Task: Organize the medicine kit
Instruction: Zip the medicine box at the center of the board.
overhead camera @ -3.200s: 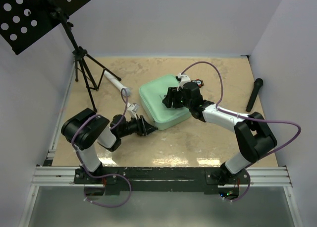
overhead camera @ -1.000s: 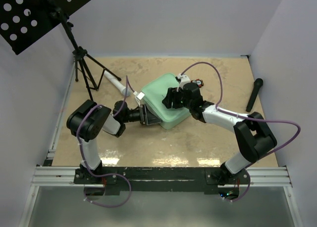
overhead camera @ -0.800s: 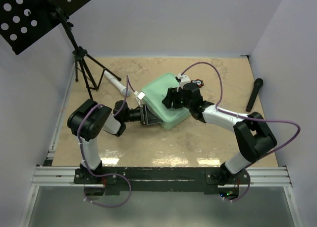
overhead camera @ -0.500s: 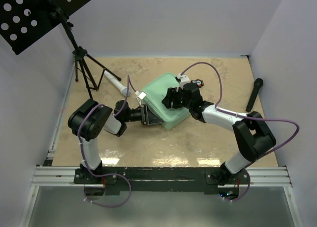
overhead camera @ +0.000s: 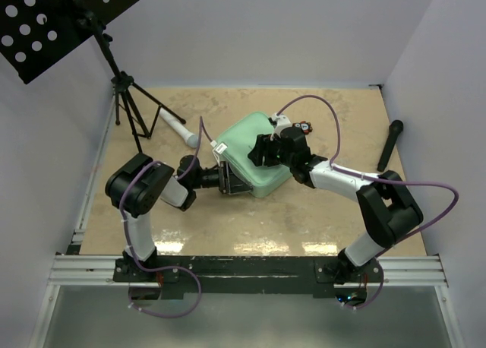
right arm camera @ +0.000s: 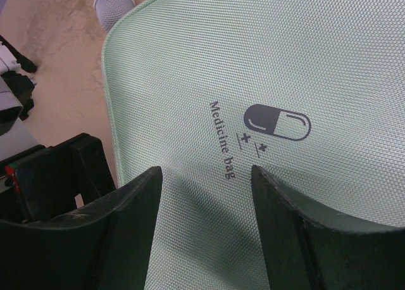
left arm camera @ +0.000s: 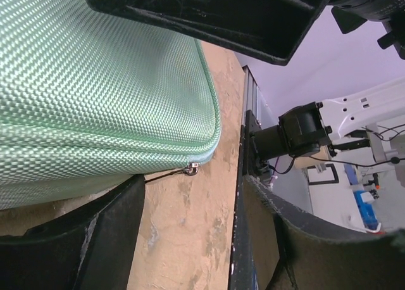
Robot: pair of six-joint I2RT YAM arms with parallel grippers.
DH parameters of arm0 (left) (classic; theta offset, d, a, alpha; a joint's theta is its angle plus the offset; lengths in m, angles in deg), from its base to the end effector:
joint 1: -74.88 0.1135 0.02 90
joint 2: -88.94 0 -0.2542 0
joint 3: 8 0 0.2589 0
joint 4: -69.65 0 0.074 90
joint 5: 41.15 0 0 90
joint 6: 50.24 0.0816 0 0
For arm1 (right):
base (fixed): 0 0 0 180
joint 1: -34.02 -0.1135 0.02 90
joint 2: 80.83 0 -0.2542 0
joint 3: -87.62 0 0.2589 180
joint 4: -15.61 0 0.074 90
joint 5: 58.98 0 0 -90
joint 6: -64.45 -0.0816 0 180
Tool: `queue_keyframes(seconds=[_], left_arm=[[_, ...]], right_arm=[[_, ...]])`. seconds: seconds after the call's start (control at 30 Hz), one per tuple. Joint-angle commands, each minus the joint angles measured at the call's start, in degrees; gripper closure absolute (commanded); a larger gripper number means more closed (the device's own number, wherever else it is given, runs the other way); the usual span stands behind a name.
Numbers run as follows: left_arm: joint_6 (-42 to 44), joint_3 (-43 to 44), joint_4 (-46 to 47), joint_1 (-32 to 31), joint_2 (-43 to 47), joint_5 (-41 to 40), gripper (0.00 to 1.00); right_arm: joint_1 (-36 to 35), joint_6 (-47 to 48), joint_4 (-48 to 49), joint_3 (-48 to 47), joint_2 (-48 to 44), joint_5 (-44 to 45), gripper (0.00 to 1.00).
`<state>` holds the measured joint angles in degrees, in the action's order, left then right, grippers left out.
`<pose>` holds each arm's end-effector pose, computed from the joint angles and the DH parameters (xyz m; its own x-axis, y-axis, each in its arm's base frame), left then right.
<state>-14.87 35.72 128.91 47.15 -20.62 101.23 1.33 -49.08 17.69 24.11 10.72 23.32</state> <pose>0.2656 -0.2127 0.1026 -0.8583 -0.1112 -0.5010 0.4849 0.1443 -0.8626 0.3262 0.2223 0.1781 -0.5919 0.0902 -0.8009 -0.4366 0.7994 0.4127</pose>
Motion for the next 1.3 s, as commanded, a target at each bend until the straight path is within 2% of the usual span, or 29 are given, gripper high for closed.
queue_keyframes(seconds=[0.0,0.63,1.27], left_arm=[[5.7,-1.2,36.1,-1.1,2.8,-3.2,0.32],[11.4,-2.5,36.1,-1.5,3.4,-8.6,0.32],[9.6,-0.6,36.1,-3.7,4.7,-6.5,0.33]], right_arm=[[-0.8,-0.9,-4.6,1.0,1.7,-3.3,0.37],[-0.8,-2.2,-7.2,1.1,-0.8,-2.6,0.37],[-0.8,-2.5,-7.5,-0.1,0.6,-3.1,0.37]])
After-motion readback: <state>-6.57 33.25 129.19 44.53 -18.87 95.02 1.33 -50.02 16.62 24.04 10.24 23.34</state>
